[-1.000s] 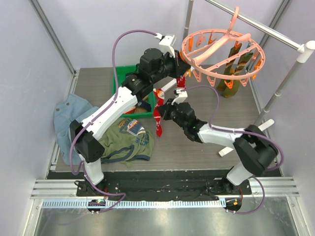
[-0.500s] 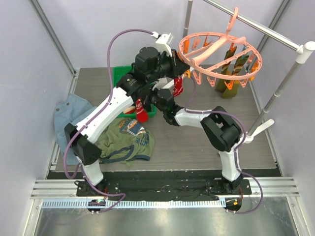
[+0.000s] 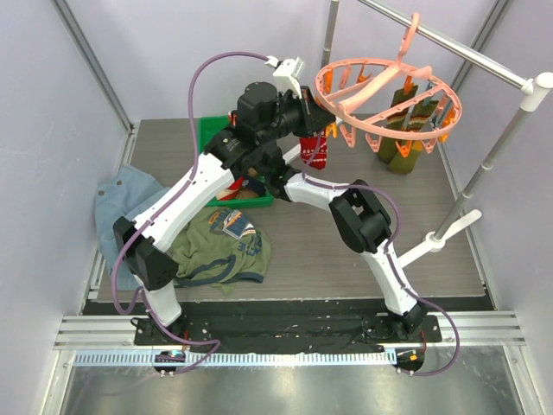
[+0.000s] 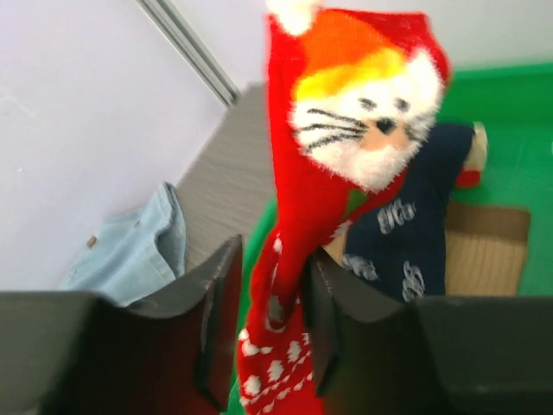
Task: Remove the socks clipped to the hanger
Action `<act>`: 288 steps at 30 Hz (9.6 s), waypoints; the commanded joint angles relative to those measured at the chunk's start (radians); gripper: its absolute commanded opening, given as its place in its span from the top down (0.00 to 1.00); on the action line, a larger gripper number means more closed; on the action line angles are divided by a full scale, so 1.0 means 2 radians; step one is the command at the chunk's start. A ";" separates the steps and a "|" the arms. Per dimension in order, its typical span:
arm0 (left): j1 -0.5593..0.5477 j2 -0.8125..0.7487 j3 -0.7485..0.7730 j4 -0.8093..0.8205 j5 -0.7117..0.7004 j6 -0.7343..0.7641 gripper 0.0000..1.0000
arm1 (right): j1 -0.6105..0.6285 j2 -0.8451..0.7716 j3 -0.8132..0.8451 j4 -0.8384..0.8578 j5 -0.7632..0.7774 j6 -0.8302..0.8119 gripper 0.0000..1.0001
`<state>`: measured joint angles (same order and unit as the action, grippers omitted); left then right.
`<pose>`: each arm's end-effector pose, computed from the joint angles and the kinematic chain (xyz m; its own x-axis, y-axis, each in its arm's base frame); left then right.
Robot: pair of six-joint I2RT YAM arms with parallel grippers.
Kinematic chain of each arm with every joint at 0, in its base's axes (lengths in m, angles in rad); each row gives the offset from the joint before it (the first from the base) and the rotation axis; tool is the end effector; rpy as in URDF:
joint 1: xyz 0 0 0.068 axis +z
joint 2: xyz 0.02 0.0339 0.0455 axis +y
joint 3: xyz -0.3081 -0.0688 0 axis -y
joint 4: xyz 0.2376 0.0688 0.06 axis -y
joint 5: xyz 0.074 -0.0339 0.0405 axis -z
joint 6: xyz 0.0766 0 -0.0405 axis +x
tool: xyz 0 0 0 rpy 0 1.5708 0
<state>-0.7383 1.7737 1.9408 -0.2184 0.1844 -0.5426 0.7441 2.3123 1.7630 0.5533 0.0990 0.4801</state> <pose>0.3274 -0.3170 0.5063 -0.4441 -0.2822 -0.8504 0.6630 0.5349 -0.5237 0.4556 0.4091 0.2684 -0.2751 0.3715 -0.8868 -0.5347 0.7075 0.4622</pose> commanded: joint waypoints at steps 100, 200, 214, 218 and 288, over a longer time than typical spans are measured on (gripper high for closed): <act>0.018 -0.047 0.011 -0.034 -0.023 -0.016 0.39 | 0.011 -0.348 -0.386 0.109 0.330 -0.262 0.99; 0.011 0.016 0.062 -0.076 -0.114 0.063 0.40 | 0.012 -0.520 -0.507 -0.037 0.200 -0.091 0.99; 0.086 -0.204 -0.140 -0.168 -0.220 0.121 0.00 | 0.011 -0.354 -0.300 -0.111 0.122 -0.097 0.99; 0.088 -0.265 -0.215 -0.171 -0.249 0.160 0.00 | 0.012 -0.278 -0.212 -0.122 0.114 -0.112 0.98; 0.085 -0.325 -0.361 0.013 -0.083 0.149 0.00 | -0.025 -0.575 -0.173 -0.512 0.317 -0.176 0.37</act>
<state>-0.5625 1.0580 1.1130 -0.2947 -0.1425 -0.1951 0.7170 1.0809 1.3342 -0.5240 0.7311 0.1699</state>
